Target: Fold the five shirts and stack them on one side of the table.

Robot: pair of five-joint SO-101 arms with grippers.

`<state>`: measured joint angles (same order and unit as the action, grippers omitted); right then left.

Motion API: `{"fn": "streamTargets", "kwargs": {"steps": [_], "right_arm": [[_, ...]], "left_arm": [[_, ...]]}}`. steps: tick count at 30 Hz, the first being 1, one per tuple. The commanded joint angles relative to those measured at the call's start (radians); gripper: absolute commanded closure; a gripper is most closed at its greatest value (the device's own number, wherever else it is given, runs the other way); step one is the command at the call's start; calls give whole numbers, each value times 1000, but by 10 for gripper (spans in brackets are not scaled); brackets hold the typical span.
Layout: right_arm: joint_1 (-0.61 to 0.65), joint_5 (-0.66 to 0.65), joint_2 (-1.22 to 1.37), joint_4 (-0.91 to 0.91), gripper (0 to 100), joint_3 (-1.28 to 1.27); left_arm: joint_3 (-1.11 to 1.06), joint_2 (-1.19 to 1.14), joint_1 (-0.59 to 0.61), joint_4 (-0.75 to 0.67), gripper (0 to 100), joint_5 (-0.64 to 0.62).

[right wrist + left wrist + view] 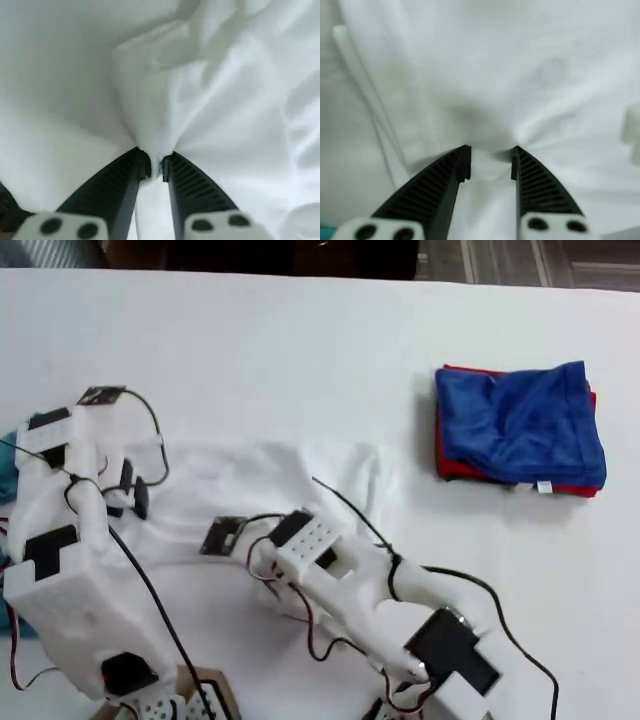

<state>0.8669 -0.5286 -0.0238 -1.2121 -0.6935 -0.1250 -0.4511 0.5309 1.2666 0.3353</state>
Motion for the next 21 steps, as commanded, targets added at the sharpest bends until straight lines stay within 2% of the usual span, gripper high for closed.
{"fn": "streamTargets", "kwargs": {"steps": [1, 5, 9, 21], "right_arm": [[-70, -64, -88, -94, 978, 83], [-217, -121, -93, -127, 978, 218], [-305, -158, -36, -130, 978, 376], [-329, -164, 444, -162, 978, 913]], "left_arm": [[22, -17, 41, -8, 858, 5], [22, -17, 41, -8, 858, 5], [22, -17, 41, -8, 858, 3], [22, -17, 41, -8, 858, 0]]}}
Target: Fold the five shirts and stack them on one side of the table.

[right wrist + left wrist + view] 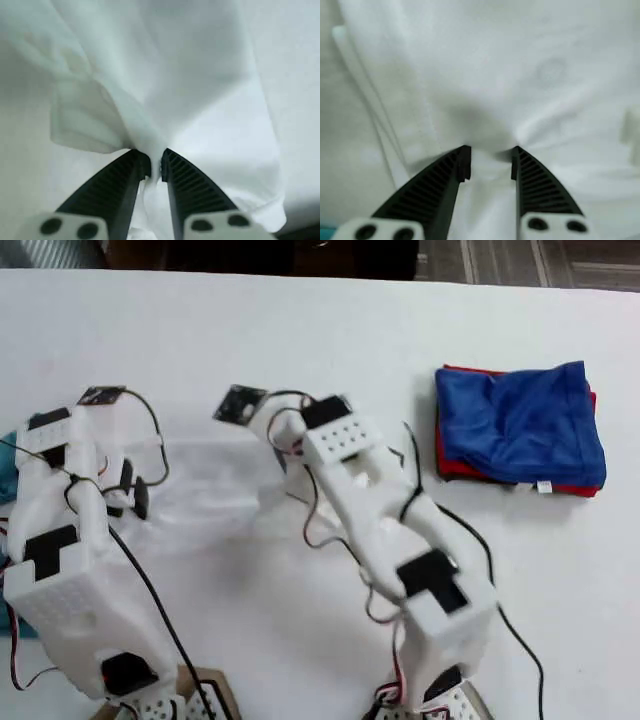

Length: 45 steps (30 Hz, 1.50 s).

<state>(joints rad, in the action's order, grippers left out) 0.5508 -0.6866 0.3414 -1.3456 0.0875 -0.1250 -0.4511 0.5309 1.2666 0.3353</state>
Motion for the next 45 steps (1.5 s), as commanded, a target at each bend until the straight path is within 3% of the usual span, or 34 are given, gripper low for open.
{"fn": "streamTargets", "kwargs": {"steps": [1, 4, 11, 17, 20, 32, 45], "right_arm": [[-13, -6, 113, -44, 978, 167], [-13, -6, 183, -108, 974, 279], [-36, 0, 228, -228, 832, 499], [-93, 3, 226, -367, 878, 589], [-97, 15, 226, -418, 992, 582], [-150, 72, 226, -352, 975, 368], [-231, 72, 73, -62, 976, -55]], "left_arm": [[22, -17, 41, -8, 858, 0], [22, -17, 41, -8, 858, 0], [22, -17, 41, -8, 858, 2], [22, -17, 41, -8, 858, 2], [22, -17, 41, -6, 858, 2], [22, -17, 41, -6, 858, 5], [22, -18, 41, -6, 858, 6]]}}
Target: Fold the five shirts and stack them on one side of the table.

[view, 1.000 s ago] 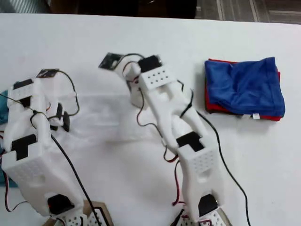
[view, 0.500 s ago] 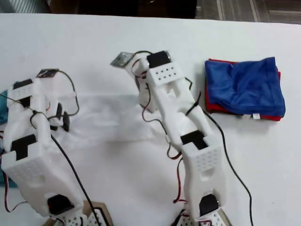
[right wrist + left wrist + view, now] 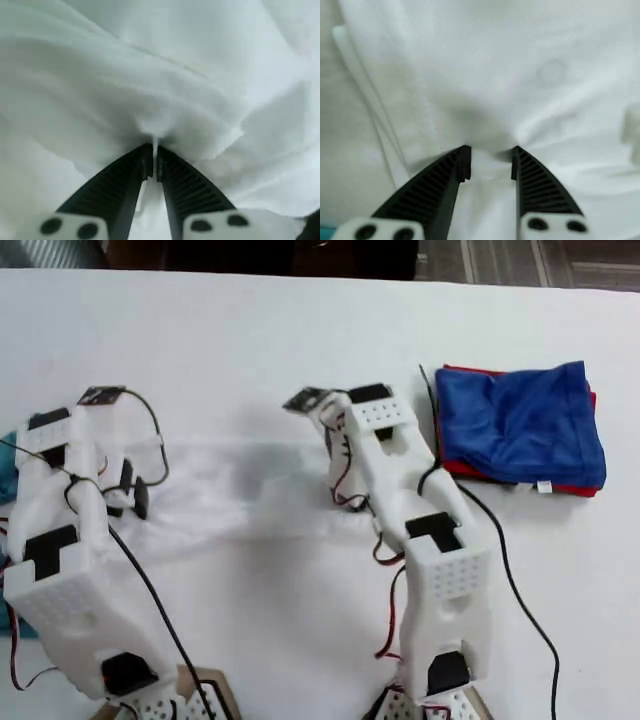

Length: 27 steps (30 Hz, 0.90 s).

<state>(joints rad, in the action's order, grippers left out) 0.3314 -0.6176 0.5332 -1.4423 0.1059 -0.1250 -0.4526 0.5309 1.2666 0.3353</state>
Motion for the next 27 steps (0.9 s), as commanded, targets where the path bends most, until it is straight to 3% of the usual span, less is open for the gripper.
{"fn": "streamTargets", "kwargs": {"steps": [1, 5, 9, 19, 27], "right_arm": [[-8, 3, -163, 54, 976, -100], [10, 15, -351, 120, 977, -141], [56, 147, -449, 157, 977, -141], [315, 193, -251, 259, 977, -140], [308, 193, -170, 314, 977, -114]], "left_arm": [[22, -17, 41, -6, 858, 6], [22, -17, 41, -6, 858, 6], [22, -17, 40, -6, 858, 6], [22, -17, 40, -6, 858, 5], [22, -17, 40, -6, 858, 0]]}}
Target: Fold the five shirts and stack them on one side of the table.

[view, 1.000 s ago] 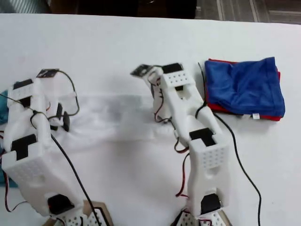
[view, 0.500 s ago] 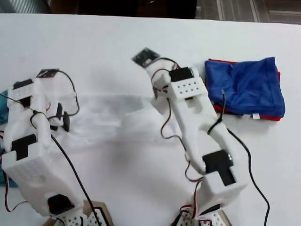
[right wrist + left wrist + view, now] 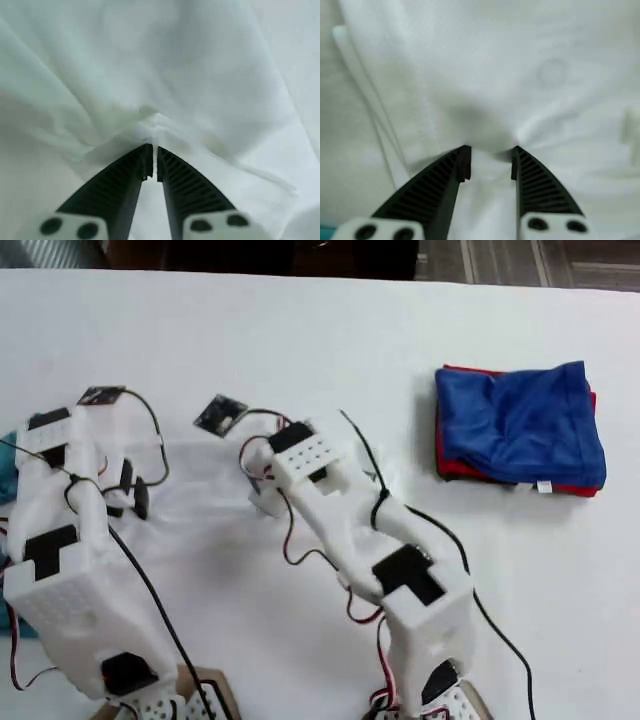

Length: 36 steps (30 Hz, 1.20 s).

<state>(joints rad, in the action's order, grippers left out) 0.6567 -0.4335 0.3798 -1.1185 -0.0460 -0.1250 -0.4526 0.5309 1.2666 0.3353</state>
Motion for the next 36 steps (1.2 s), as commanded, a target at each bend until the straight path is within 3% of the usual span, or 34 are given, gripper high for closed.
{"fn": "streamTargets", "kwargs": {"steps": [1, 8, 12, 18, 24, 30, 36], "right_arm": [[-25, 9, -38, -45, 977, 58], [-99, 2, -380, -242, 977, 91], [-202, 2, -547, -234, 977, -89], [-363, -28, -745, -180, 977, -404], [-503, -104, -1020, -179, 977, -635], [-584, -153, -1285, -185, 977, -838], [-786, -255, -1498, -186, 977, -1000]], "left_arm": [[22, -17, 40, -6, 858, 2], [22, -14, 40, -8, 858, 0], [50, 17, 41, 40, 854, -26], [292, 63, 126, 157, 853, -14], [460, -81, 206, 193, 750, -14], [559, -258, 155, 236, 753, -21], [638, -373, 149, 238, 756, -20]]}}
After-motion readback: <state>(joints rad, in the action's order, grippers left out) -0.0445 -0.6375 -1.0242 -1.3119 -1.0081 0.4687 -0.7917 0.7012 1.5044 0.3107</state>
